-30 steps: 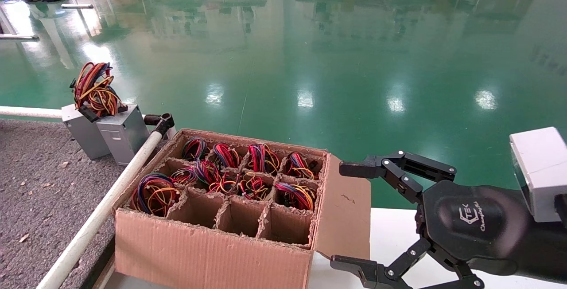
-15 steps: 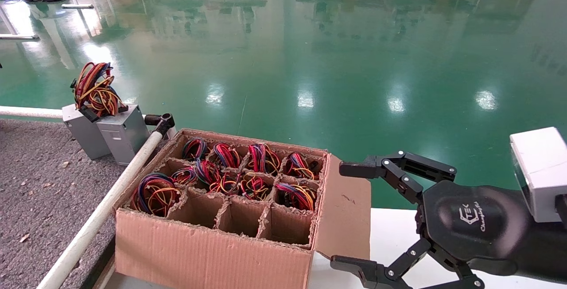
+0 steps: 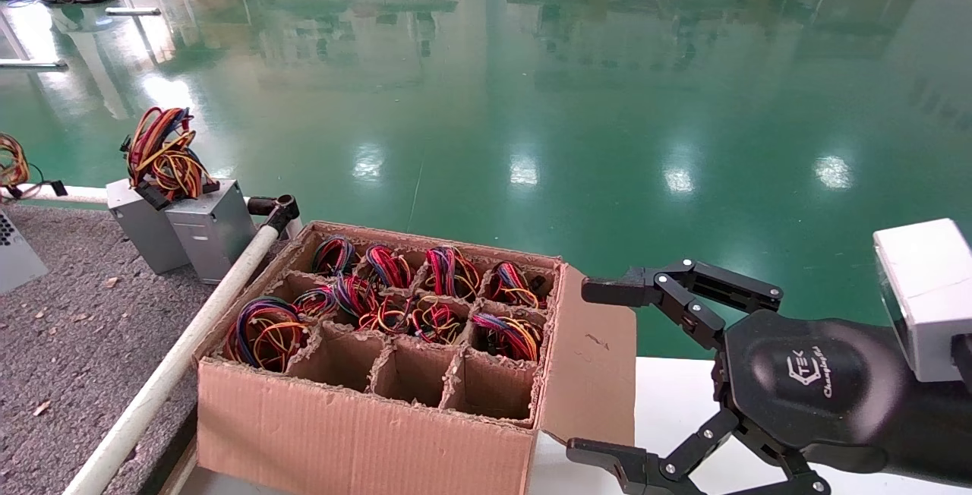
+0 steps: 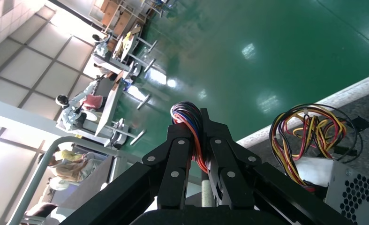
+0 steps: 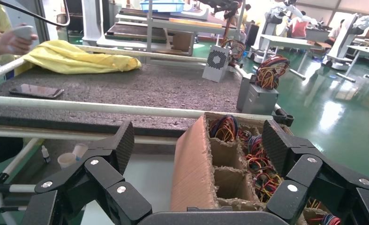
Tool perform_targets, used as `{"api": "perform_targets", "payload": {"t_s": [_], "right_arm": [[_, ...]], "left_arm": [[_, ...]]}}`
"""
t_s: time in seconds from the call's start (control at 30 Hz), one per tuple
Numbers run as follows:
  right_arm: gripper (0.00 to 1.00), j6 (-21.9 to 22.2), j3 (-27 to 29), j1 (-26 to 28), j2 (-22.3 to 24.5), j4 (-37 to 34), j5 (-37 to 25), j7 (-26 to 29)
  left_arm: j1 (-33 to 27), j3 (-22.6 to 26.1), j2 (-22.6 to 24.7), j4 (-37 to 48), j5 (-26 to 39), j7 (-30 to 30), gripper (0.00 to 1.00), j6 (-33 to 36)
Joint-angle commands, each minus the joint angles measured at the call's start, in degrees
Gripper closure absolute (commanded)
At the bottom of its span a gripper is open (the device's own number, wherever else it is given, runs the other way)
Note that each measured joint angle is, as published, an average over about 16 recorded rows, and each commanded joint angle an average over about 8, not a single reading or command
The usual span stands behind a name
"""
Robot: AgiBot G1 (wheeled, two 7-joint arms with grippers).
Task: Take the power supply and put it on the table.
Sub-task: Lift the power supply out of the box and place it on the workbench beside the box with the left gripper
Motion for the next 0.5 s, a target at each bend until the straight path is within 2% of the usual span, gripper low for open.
{"api": "perform_targets", "payload": {"t_s": [0.03, 0.5], "right_arm": [[0.0, 0.0, 0.0, 0.0, 0.0, 0.0, 0.0, 0.0], [0.0, 0.0, 0.0, 0.0, 0.0, 0.0, 0.0, 0.0]], "left_arm": [[0.5, 0.0, 0.1, 0.1, 0.1, -0.1, 1.0, -0.1], [0.3, 0.0, 0.2, 0.1, 0.1, -0.1, 1.0, -0.2]]}}
